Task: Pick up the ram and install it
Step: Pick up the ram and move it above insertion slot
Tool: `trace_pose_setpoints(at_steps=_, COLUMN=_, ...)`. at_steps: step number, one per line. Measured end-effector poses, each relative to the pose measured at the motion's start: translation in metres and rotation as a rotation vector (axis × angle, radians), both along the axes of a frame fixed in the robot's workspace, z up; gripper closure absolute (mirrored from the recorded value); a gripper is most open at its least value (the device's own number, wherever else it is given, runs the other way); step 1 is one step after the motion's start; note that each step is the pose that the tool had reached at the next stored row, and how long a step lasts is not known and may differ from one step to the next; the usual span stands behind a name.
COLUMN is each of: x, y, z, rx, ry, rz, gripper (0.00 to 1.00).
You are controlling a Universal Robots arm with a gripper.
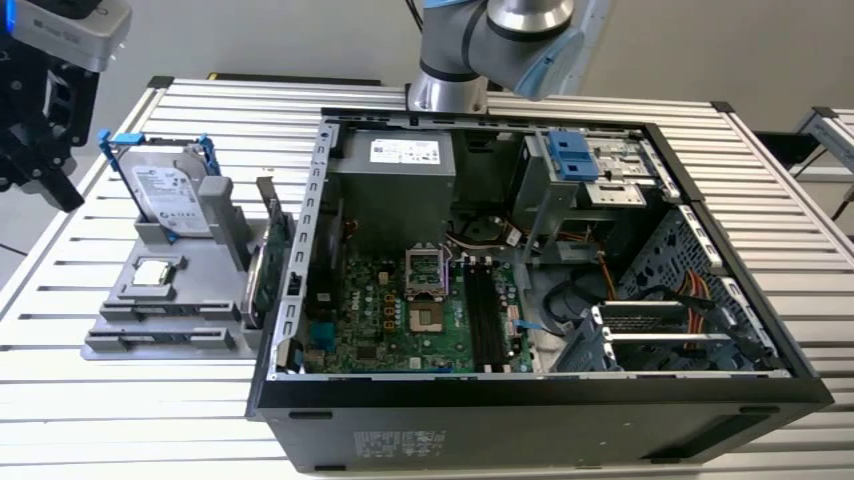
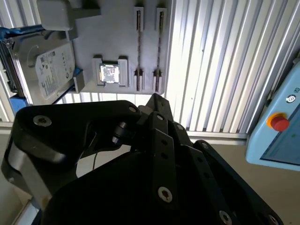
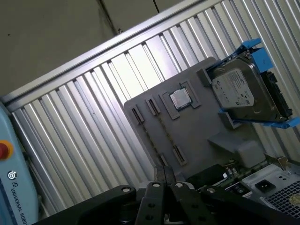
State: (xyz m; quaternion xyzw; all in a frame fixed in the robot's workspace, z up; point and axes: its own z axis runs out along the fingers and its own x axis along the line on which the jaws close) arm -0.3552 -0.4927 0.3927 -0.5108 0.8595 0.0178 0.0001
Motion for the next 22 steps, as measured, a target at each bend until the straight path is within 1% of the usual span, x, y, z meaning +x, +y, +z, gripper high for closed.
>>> trace_pose_setpoints(at_steps=9, x=0.0000, y=0.0000, z=0.0000, rx=-0.0051, ry=-0.0101, rz=0.023, gripper=1.00)
trace_pose_setpoints(at_steps=17, x=0.0000, y=0.0000, z=0.0000, rx=-0.0093, ry=-0.0111, rz=0.044, gripper=1.00)
trace_pose_setpoints(at_steps=19, x=0.0000, y=0.0000, z=-0.0001, rx=-0.0092, ry=-0.0114, rz=0.066, gripper=1.00)
trace_pose_setpoints(at_steps=22, x=-0.0001, y=0.0000, z=0.0000, rx=-0.0089, ry=-0.0116, rz=0.119, gripper=1.00)
